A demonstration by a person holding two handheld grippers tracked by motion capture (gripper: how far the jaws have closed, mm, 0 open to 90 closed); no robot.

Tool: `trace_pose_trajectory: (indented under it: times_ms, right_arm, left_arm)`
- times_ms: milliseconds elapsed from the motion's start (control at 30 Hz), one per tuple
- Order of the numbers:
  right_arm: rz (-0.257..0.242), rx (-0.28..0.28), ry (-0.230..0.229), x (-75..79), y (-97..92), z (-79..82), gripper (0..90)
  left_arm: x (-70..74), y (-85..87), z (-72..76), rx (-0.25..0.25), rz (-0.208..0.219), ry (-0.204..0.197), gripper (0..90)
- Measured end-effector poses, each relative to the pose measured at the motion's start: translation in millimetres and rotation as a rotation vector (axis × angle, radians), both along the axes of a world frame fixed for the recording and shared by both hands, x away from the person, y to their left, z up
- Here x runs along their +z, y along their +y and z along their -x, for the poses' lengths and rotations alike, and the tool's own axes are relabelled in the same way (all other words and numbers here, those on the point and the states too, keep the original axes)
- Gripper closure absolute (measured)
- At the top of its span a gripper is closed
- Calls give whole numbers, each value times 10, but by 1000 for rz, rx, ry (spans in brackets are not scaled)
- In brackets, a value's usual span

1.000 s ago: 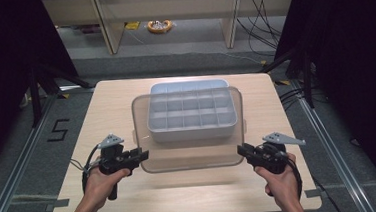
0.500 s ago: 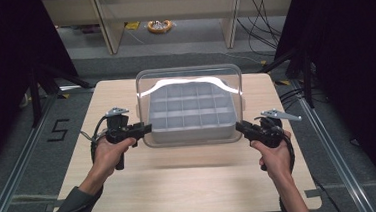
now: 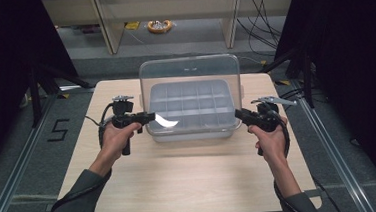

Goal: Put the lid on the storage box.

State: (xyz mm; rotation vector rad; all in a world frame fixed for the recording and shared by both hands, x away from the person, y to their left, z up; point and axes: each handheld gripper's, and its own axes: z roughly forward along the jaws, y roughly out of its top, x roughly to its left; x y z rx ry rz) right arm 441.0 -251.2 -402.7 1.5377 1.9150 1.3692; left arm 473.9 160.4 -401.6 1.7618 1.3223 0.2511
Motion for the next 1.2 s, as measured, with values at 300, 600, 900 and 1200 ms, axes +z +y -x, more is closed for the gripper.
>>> trace_pose_trajectory:
  times_ms: [300,600,900,1200]
  right_arm:
    - [-34,-40,53,-70,37,-198,696]
    - [-21,-31,63,-168,54,-271,691]
    - [-29,-41,90,-226,40,-321,658]
    - [-34,-49,89,-256,67,-379,633]
  left_arm:
    - [-5,-17,-195,30,12,28,590]
    - [-72,9,-282,39,-2,65,581]
    - [-141,-37,-336,58,17,103,563]
    - [-232,-29,-354,69,13,108,540]
